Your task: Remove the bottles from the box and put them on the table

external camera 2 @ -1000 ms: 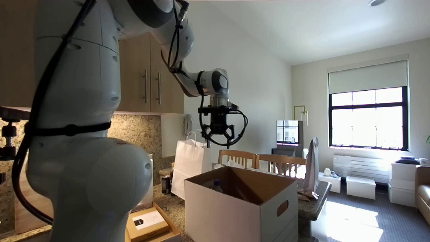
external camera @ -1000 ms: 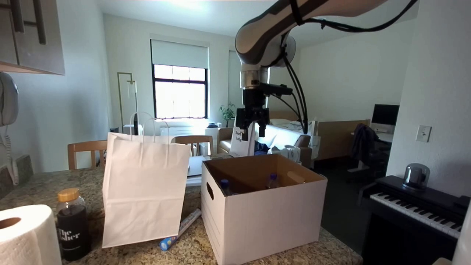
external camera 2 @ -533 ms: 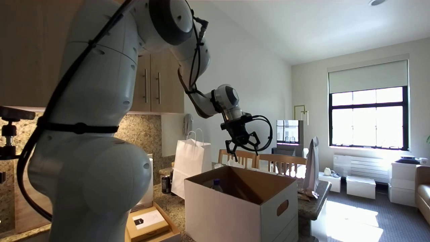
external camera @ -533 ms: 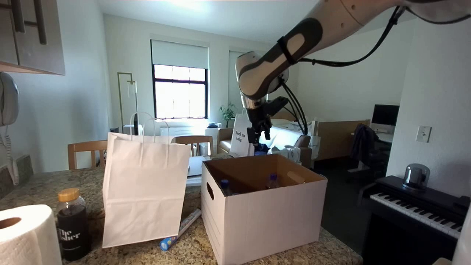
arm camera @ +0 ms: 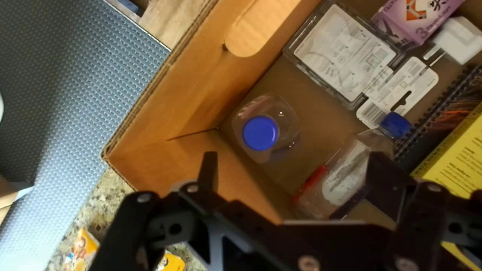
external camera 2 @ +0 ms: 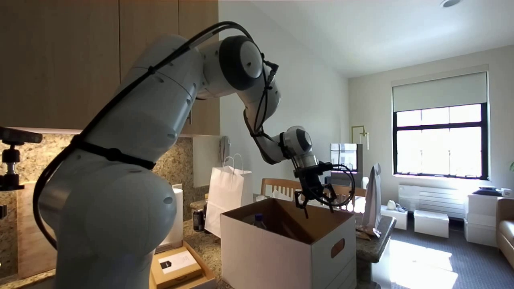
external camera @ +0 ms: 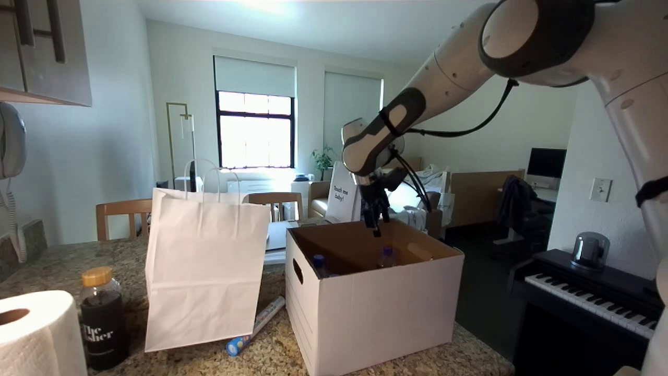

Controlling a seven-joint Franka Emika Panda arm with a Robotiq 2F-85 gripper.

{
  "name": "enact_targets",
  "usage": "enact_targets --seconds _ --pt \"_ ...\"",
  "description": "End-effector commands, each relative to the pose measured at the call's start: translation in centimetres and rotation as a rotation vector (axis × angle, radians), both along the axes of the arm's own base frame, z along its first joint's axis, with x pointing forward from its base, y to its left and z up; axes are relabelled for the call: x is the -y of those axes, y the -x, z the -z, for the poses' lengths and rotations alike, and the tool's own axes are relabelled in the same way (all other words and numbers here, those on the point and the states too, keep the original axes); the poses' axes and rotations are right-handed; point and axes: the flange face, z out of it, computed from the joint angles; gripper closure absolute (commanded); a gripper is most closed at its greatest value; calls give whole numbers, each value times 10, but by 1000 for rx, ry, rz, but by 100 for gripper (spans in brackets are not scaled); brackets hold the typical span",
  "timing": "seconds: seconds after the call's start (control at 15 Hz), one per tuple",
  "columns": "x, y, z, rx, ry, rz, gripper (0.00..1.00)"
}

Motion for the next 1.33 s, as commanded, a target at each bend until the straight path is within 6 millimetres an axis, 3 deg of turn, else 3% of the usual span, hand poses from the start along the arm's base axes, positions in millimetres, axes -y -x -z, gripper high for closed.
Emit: enact_targets --seconds 0.0,0.67,1.07,1.13,1.27 --pt "24 -18 21 -43 -59 16 0" --pt "31 -32 81 -58 -167 257 0" --pt "37 -29 89 -13 -261 458 2" --pt "39 -27 86 2 -269 482 26" --pt "44 -25 78 40 -278 531 30"
